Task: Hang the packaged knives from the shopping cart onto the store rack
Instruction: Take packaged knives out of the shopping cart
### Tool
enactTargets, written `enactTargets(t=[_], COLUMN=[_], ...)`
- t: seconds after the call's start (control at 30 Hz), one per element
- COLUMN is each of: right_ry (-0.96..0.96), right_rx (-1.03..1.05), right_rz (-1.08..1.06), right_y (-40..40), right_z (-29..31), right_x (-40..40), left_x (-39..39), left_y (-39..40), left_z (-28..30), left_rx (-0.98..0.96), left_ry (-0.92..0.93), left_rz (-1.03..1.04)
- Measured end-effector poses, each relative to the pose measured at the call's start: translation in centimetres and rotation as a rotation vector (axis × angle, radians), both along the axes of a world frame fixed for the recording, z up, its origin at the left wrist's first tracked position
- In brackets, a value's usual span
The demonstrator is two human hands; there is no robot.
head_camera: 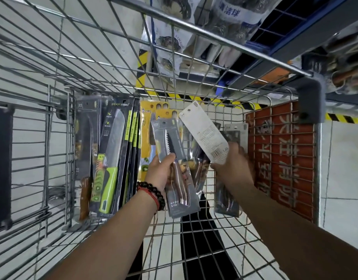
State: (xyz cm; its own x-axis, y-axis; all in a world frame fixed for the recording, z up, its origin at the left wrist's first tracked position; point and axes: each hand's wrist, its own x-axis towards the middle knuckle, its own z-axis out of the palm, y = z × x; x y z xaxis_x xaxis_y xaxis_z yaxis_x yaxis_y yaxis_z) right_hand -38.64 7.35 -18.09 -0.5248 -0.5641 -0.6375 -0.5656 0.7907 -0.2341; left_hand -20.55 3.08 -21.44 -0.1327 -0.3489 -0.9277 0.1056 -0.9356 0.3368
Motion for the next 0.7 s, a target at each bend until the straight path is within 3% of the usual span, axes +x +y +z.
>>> enactTargets(t=[0.07, 0.23, 0.47, 0.6, 0.7], right_ry=[0.039, 0.181, -0.25, -0.33, -0.302], right_rx=[-0.013, -0.145, -0.312, -0.401, -0.411], right_rz=[0.006, 0.249, 0.227, 0.145, 0.207], right_y=[-0.4, 0.1, 2.3, 3.1, 3.3], right_z=[0.2, 1.9, 1.8, 1.5, 1.4], right_x=[-0.2, 0.2, 5.5, 5.6, 5.5], left_x=[0.1, -0.6, -2.8, -3.0, -3.0], left_y=[0.0, 0.3, 0.3, 0.1, 0.0], left_z=[-0.3, -0.6, 0.4, 0.6, 0.9], left_rx=[-0.053, -0.121, -0.149, -0.1, -0.018], left_ry=[-0.018, -0.06, -0.066, -0.078, -0.008], left_rz=[0.008, -0.094, -0.171, -0.11, -0.104])
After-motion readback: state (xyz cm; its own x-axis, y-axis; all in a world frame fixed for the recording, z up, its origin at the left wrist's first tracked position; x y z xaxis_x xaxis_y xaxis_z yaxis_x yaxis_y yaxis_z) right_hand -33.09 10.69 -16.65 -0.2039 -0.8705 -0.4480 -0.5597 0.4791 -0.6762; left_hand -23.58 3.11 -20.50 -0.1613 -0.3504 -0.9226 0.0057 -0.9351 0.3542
